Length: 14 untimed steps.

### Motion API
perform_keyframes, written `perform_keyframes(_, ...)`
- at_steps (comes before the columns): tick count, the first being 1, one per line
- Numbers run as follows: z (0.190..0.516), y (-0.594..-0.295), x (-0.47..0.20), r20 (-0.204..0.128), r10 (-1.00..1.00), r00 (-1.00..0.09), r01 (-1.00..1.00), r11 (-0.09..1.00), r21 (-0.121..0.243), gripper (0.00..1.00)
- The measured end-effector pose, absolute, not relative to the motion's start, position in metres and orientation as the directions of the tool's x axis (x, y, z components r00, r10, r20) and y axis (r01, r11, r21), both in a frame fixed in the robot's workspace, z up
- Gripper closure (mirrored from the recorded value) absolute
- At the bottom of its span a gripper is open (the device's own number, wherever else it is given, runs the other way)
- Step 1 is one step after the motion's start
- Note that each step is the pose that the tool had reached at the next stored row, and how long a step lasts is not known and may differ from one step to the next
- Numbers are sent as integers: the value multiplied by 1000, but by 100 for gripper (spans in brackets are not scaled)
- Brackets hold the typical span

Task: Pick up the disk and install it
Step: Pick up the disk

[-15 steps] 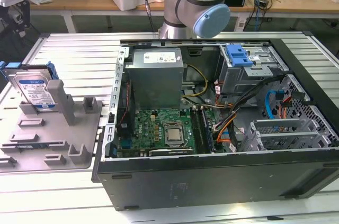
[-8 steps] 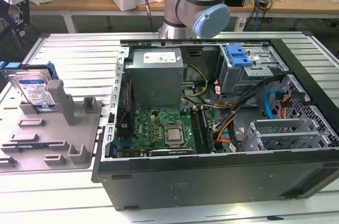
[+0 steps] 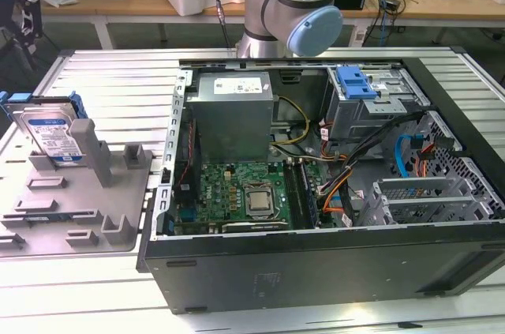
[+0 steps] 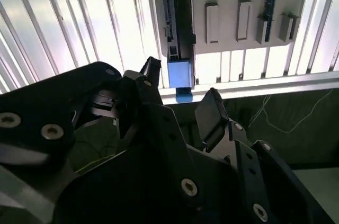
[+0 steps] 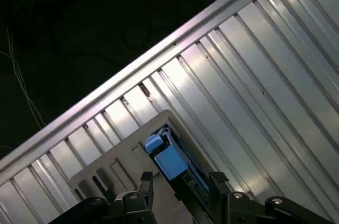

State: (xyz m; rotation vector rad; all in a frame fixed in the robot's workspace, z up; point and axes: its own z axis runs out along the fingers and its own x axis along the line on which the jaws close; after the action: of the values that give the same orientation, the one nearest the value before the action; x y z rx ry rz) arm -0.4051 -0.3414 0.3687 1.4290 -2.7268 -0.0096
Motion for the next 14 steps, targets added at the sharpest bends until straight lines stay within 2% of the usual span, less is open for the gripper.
perform_keyframes(6,368,-341,-405,53,-886,-461,-886,463,35,46)
perform_keyframes(14,368,-341,-405,53,-902,-429,-902,431,33,46)
